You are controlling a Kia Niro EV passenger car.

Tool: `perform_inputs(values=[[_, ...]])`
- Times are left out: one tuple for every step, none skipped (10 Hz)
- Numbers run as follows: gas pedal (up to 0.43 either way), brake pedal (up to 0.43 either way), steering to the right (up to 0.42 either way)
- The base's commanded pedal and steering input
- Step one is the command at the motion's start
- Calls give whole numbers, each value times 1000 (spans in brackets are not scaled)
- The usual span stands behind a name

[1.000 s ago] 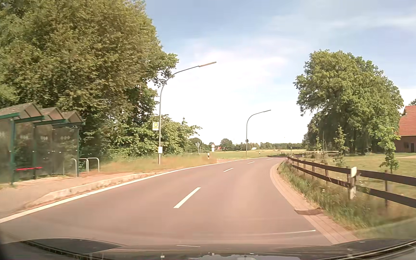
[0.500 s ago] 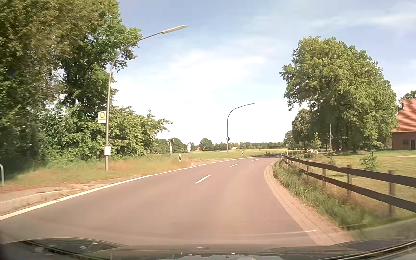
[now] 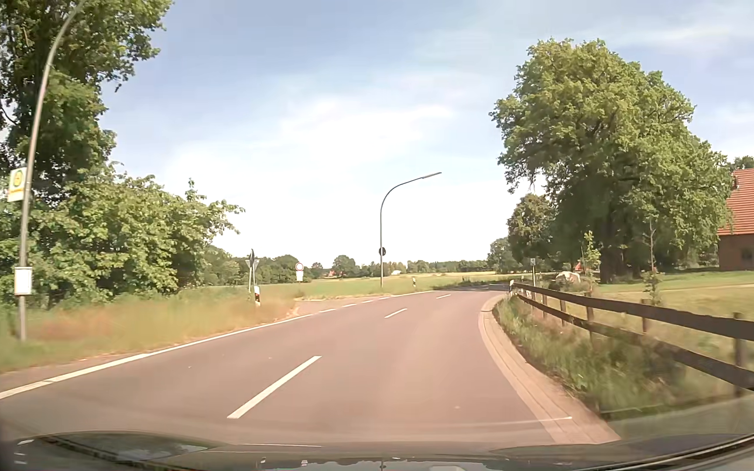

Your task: Follow the waypoints while adhering to traffic rules and regulations

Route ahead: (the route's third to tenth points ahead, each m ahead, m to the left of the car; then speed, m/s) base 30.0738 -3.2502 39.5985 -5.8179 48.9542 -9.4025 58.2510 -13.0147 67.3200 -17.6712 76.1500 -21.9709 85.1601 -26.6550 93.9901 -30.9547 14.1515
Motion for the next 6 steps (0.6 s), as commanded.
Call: perform_inputs(values=[[209, 0, 29], [209, 0, 31], [209, 0, 34], [209, 0, 36], [209, 0, 39], [209, 0, 40]])
